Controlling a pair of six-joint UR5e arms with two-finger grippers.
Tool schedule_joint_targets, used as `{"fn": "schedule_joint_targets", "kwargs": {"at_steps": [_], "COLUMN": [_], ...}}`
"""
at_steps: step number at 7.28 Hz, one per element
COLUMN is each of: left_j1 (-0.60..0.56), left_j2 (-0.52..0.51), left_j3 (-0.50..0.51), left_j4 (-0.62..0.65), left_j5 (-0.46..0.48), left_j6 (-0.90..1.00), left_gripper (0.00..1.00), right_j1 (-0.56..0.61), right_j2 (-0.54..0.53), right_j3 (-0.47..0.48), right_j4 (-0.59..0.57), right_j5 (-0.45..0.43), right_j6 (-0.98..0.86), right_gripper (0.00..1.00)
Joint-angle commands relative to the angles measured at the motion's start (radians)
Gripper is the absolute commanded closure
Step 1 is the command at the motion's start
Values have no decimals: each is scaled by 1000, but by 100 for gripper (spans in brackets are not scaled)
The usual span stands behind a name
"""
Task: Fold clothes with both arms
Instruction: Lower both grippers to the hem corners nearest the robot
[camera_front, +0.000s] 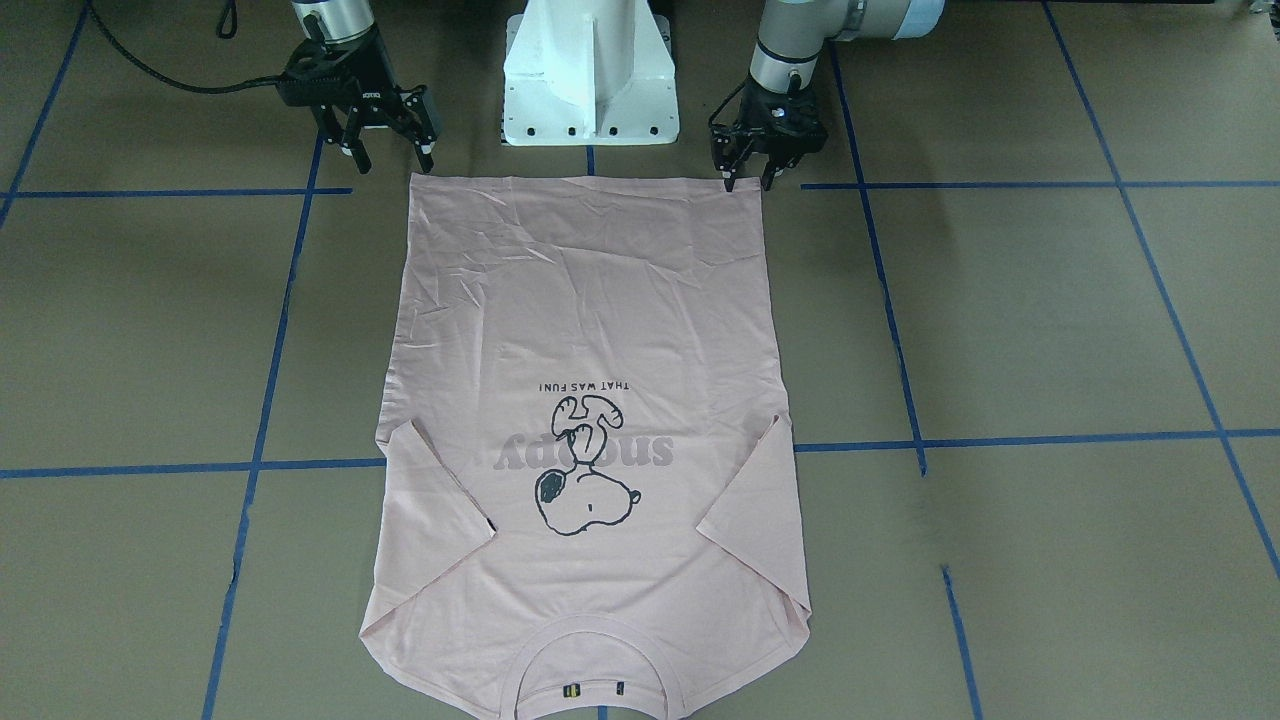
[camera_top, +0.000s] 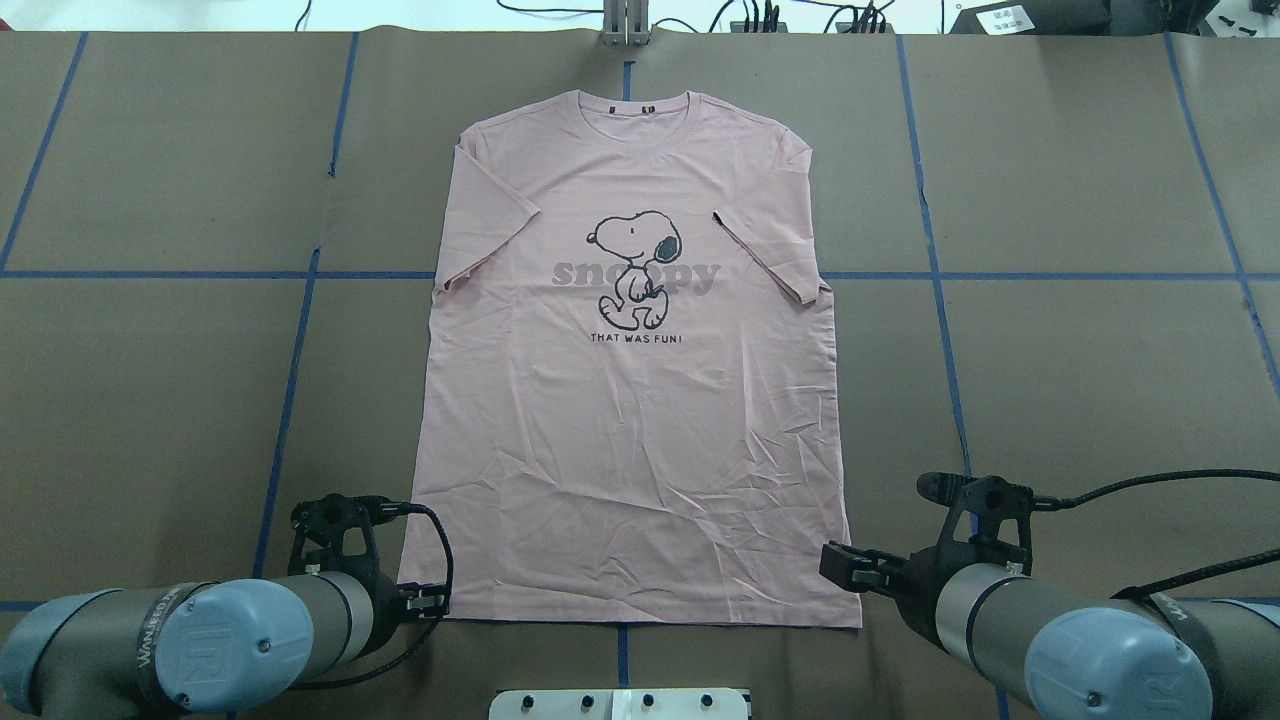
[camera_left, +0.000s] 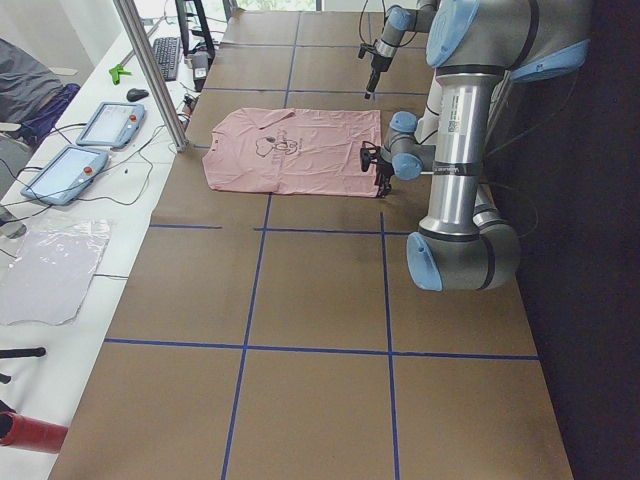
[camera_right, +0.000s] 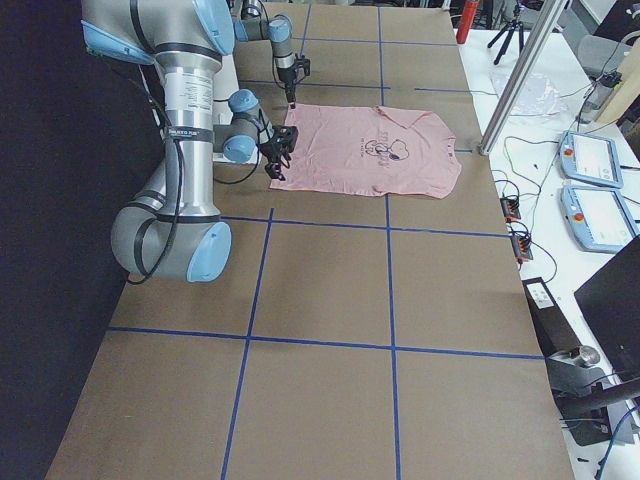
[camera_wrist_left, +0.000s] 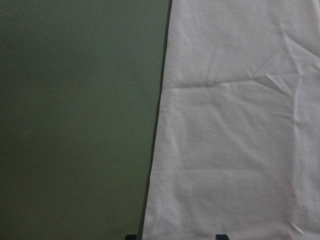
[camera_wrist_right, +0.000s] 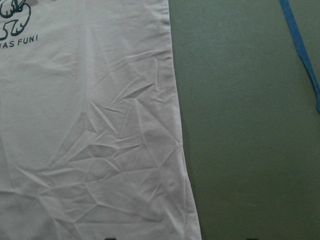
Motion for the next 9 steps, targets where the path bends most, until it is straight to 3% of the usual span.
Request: {"fn": "schedule_joint_targets", "kwargs": {"at_steps": [1,6,7,9], "left_j1": [2,24,24,24], "left_j2": [0,2,2,2], "left_j3": [2,5,5,3], "left_j4": [1,1,1,1], "left_j5": [0,0,1,0], "left_j6": [0,0,0,1], "left_gripper": [40,47,52,100], "right_j1": [-1,-2,-2,-2], "right_j2": [1,1,1,2], "right_j3": [0,-2,-2,-2], "right_j4": [0,0,0,0], "right_j5": [-1,-6,-6,-6], "right_j6": [-1,-1,1,-1], "right_gripper": [10,9,9,9]}}
